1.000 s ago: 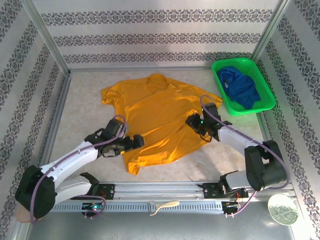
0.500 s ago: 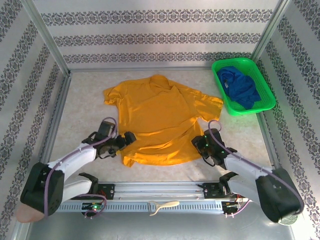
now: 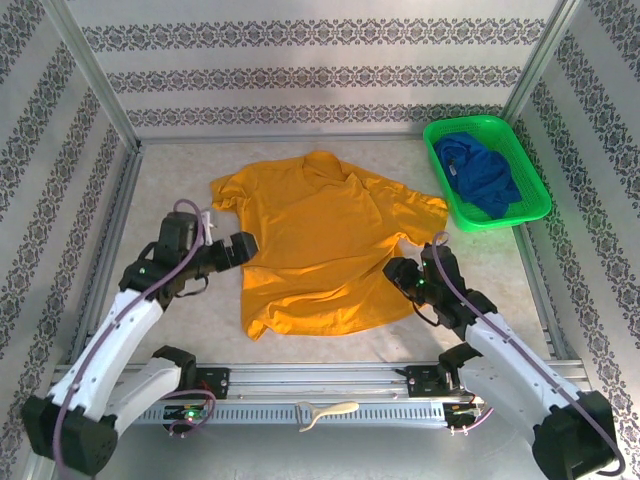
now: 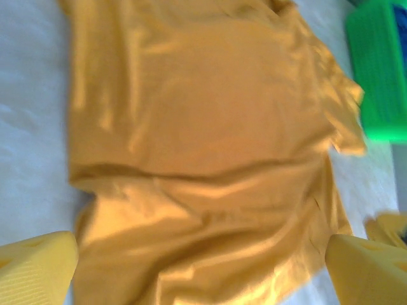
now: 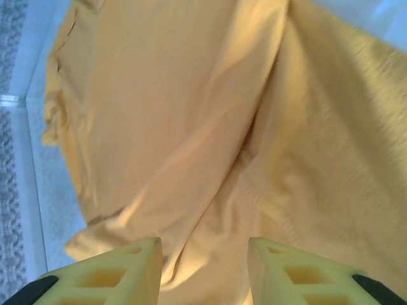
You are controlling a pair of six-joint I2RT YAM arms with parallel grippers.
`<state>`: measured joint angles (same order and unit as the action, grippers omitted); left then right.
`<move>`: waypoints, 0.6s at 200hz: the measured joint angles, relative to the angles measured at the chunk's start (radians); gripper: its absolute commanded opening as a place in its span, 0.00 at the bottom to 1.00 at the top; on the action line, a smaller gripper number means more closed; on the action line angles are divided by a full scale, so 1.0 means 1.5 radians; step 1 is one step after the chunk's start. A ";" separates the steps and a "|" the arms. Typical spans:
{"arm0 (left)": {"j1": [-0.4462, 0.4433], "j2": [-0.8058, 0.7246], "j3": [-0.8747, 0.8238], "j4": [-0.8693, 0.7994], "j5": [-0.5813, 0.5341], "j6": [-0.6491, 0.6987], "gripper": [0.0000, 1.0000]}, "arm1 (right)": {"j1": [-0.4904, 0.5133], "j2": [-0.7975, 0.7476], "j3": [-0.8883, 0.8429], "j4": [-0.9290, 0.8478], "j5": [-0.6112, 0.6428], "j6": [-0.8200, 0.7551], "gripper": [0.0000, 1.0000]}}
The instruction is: Fold the inside-out t-shirt
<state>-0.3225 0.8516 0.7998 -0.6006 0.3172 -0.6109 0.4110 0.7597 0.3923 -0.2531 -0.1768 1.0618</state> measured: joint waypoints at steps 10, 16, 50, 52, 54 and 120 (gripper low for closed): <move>-0.061 -0.024 -0.012 -0.005 -0.021 -0.002 1.00 | 0.020 -0.010 -0.002 -0.016 0.000 0.000 0.43; -0.103 -0.033 -0.021 -0.006 -0.034 -0.005 1.00 | 0.031 -0.015 -0.005 -0.023 0.000 -0.001 0.44; -0.285 0.003 -0.061 0.006 -0.122 -0.017 1.00 | 0.056 -0.032 -0.041 -0.048 0.007 -0.001 0.55; -0.295 0.010 -0.061 0.009 -0.128 -0.017 1.00 | 0.056 -0.033 -0.043 -0.050 0.009 0.000 0.55; -0.305 0.019 -0.061 0.011 -0.132 -0.017 1.00 | 0.055 -0.034 -0.046 -0.053 0.010 -0.001 0.57; -0.526 0.372 0.096 0.061 -0.271 0.058 0.99 | -0.092 -0.061 -0.055 -0.083 -0.022 -0.048 0.98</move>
<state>-1.1110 1.4097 0.9443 -0.5087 -0.0898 -0.5243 0.2726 0.6678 0.3092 -0.3771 -0.2092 0.9897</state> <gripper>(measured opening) 0.993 0.933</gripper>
